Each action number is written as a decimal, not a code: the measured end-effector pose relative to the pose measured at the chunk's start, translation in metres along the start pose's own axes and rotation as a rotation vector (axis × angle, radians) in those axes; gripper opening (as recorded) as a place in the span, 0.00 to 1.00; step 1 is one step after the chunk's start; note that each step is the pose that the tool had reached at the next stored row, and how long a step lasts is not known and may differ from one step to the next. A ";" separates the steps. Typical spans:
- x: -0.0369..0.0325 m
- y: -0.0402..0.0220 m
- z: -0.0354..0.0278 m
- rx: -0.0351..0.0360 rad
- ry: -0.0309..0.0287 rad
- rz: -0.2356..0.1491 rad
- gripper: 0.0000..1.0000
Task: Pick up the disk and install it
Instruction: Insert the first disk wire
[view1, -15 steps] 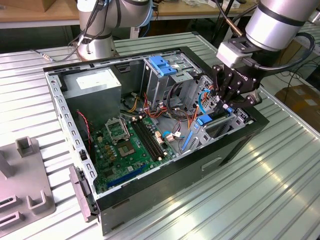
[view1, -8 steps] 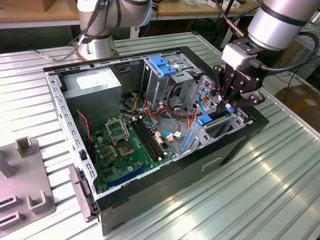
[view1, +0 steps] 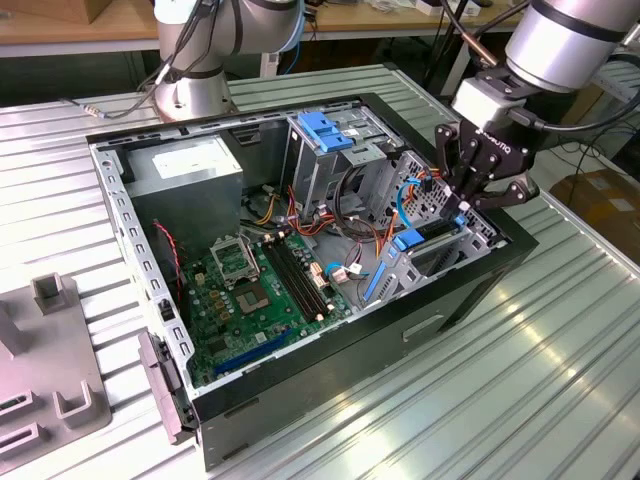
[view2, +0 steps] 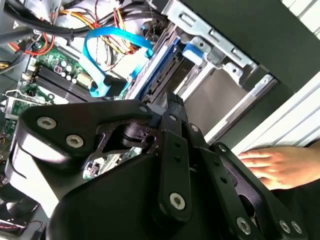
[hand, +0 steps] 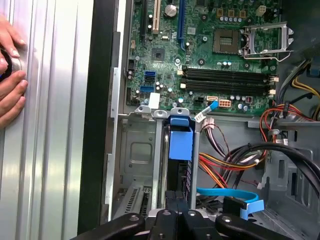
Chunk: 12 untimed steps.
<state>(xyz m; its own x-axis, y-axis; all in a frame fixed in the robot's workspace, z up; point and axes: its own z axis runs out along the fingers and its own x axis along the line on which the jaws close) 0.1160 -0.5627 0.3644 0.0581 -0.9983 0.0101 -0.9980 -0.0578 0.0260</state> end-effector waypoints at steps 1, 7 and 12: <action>-0.0004 -0.0026 0.0000 0.0009 0.0001 0.001 0.10; -0.0174 -0.0136 -0.0004 0.0070 0.0130 0.006 0.10; -0.0353 -0.0206 -0.0008 0.0143 0.0374 0.005 0.10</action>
<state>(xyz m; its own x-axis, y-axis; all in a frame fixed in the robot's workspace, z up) 0.1345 -0.5263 0.3643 0.0534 -0.9974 0.0476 -0.9985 -0.0529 0.0115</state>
